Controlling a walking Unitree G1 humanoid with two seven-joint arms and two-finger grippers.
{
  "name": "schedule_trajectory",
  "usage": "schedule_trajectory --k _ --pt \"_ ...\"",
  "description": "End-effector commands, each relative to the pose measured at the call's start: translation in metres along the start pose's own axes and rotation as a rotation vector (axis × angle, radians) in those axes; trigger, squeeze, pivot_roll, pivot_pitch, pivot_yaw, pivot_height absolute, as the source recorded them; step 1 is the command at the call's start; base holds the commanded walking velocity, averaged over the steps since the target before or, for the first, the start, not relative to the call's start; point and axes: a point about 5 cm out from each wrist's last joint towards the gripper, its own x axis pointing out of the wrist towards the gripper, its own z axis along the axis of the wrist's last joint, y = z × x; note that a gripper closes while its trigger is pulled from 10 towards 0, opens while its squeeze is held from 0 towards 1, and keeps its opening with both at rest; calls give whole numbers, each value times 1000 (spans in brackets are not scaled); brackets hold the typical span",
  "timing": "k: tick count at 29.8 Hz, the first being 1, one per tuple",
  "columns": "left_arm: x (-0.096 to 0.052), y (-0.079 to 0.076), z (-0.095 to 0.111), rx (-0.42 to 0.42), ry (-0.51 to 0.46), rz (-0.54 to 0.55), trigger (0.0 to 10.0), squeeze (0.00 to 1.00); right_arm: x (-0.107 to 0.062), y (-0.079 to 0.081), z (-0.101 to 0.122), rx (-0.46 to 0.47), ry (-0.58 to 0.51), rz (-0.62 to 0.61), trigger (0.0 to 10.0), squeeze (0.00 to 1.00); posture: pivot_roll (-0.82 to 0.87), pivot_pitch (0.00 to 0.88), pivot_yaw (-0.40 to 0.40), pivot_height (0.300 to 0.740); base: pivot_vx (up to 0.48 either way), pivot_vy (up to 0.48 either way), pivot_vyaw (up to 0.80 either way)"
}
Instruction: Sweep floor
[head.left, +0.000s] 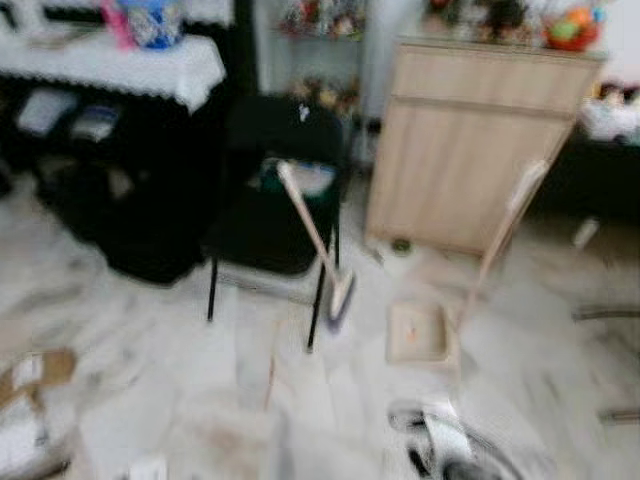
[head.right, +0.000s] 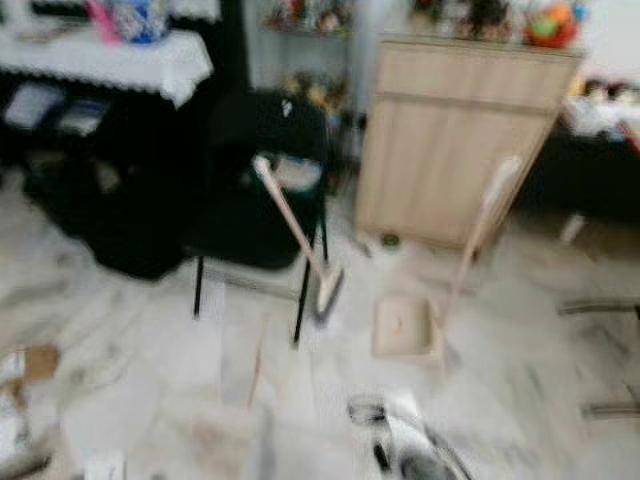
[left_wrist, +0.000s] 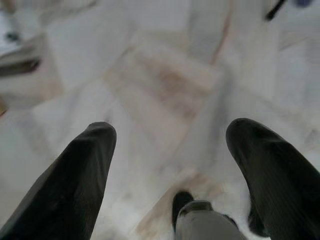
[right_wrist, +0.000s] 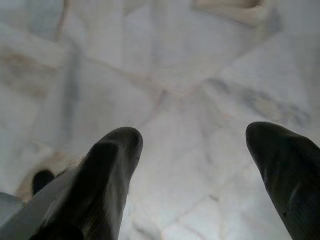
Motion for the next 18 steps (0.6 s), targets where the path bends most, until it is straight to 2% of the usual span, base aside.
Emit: schedule_trajectory --k 1,15,18 --pt "-3 9 -7 7 26 22 10000 0 1 7 2 -3 -4 16 10000 0 -208 0 11 740 0 0 -788" --pt "-4 4 -8 -1 19 24 10000 0 0 5 -1 -32 8 24 10000 0 -188 0 -4 740 0 0 -788" --pt "-3 3 -7 3 13 18 10000 0 0 5 0 13 -8 27 10000 0 -193 0 -1 740 0 0 -485"
